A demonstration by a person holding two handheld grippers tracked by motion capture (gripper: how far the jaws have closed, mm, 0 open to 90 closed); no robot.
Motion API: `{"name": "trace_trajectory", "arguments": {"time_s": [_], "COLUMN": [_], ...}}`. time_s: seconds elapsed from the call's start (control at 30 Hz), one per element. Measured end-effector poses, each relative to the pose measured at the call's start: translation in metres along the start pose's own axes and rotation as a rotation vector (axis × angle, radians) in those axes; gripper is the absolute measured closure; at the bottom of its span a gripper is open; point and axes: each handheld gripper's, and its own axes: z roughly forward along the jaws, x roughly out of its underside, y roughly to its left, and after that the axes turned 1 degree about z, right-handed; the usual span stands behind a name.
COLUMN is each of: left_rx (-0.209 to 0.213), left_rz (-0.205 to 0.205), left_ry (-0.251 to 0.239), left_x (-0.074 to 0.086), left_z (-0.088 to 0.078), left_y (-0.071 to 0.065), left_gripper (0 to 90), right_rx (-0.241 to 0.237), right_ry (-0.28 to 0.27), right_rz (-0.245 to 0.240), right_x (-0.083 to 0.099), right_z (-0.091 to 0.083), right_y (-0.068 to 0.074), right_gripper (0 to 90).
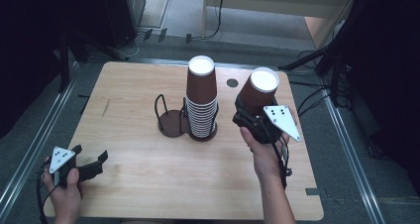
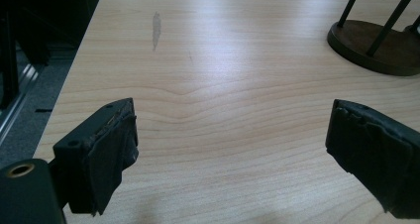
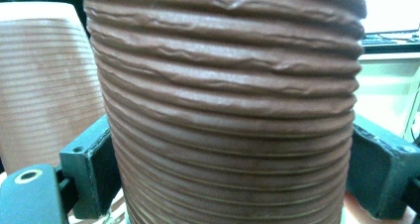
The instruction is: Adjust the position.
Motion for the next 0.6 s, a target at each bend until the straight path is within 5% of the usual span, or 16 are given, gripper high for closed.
{"name": "trace_trajectory", "arguments": {"time_s": [0.6], "left_rx": [0.000], "left_rz": [0.001], "left_ry": [-0.002], "left_x": [0.000], "left_z": [0.000], "left_y": [0.000], "left_gripper": [6.4], "right_rx": [0.031], "right_ry": [0.060], "right_rz": [0.000], "right_x": [0.050], "right_z": [-0.019], "right_y": [-0.016], "right_gripper": [9.9]}}
